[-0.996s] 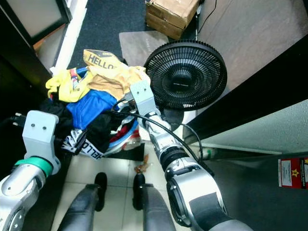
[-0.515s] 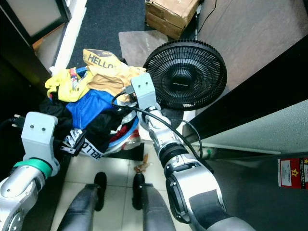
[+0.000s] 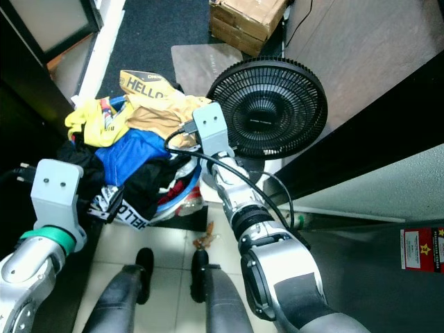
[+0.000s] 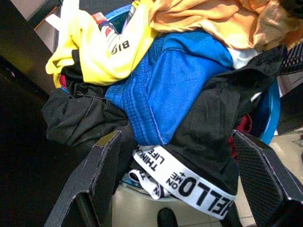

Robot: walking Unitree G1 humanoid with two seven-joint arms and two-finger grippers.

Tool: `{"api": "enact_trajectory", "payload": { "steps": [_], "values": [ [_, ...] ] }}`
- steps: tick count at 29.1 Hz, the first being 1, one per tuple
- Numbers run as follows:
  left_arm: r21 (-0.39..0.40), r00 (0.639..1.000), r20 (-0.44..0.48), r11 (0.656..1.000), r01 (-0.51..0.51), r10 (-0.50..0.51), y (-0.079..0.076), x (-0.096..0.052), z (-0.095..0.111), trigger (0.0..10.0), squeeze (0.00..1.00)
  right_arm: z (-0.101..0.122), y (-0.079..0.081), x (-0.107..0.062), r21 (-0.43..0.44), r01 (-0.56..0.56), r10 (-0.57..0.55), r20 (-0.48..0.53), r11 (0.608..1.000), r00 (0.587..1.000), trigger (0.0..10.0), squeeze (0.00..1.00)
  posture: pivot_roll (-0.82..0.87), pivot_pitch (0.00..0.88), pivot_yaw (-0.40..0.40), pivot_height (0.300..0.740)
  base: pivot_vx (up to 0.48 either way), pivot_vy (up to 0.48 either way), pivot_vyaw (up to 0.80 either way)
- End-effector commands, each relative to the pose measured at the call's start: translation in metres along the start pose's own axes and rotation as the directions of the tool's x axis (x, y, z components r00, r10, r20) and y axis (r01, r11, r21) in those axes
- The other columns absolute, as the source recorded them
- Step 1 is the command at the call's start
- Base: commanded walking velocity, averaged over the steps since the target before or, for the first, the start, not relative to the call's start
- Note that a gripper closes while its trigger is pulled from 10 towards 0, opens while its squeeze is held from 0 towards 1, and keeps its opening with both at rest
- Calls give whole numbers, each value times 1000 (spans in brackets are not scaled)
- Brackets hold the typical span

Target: Clothes washing

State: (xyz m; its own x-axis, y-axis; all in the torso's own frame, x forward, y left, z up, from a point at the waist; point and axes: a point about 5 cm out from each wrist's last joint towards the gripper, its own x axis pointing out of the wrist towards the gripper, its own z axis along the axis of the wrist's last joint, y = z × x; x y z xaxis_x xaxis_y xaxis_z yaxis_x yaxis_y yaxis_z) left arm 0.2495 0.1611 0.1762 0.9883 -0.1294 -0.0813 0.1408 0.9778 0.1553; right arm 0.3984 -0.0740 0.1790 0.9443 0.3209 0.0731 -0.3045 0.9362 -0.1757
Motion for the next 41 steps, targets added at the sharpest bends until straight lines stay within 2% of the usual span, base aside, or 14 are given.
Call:
{"api": "enact_trajectory", "payload": {
  "steps": [1,7,8,9,10,15,16,17,22,24,29,30,40,41],
  "values": [
    [-7,999,-35,1000,-5,5,0,-1,-9,10000,0,-7,-2,-4,22,7,-7,-9,1000,1000,0,0,129,468,-66,740,0,0,0],
    [-6,1000,-4,1000,-7,7,7,11,-4,10000,0,35,-28,1,78,91,-105,199,993,974,0,0,123,384,-38,740,0,0,0],
    [-4,1000,10,1000,-4,4,8,14,0,10000,0,49,-39,-1,99,122,-145,280,988,949,784,0,123,378,-35,740,0,0,0],
    [-4,1000,10,1000,-4,4,8,14,0,10000,0,49,-39,-1,99,122,-145,280,988,949,784,0,123,378,-35,740,0,0,0],
    [-2,1000,14,1000,-2,2,9,16,0,10000,0,55,-44,-2,102,139,-164,310,985,936,10000,0,121,350,-23,740,0,0,0],
    [12,999,48,1000,14,-15,13,30,8,10000,0,101,-73,-16,125,222,-254,511,967,821,10000,0,127,253,18,740,0,0,0],
    [12,999,48,1000,14,-15,13,30,8,10000,0,101,-73,-16,125,222,-254,511,967,821,10000,0,127,253,18,740,0,0,0],
    [16,998,57,1000,17,-18,14,32,10,10000,0,118,-78,-21,140,229,-268,571,963,776,10000,0,129,230,25,740,0,0,0],
    [17,998,66,1000,16,-18,17,36,12,10000,0,134,-81,-28,155,223,-270,626,962,731,10000,0,137,203,32,740,0,0,0],
    [26,997,74,999,18,-20,19,37,13,10000,0,109,-69,-23,109,180,-210,547,978,810,10000,0,136,185,37,740,0,0,0],
    [30,997,78,999,21,-23,20,39,13,10000,0,83,-55,-17,67,143,-158,451,987,878,10000,0,139,188,36,740,0,0,0],
    [30,997,79,999,22,-25,18,38,12,10000,0,55,-39,-10,58,112,-125,331,992,935,10000,0,143,216,20,740,0,0,0],
    [-2,998,60,1000,14,-14,7,25,4,10000,0,29,-17,3,23,82,-84,124,996,989,10000,4,154,291,-30,740,0,0,0],
    [-8,998,56,1000,15,-15,5,23,2,10000,0,26,-16,3,21,81,-83,100,996,991,10000,239,158,322,-42,740,0,0,0]
  ]
}}
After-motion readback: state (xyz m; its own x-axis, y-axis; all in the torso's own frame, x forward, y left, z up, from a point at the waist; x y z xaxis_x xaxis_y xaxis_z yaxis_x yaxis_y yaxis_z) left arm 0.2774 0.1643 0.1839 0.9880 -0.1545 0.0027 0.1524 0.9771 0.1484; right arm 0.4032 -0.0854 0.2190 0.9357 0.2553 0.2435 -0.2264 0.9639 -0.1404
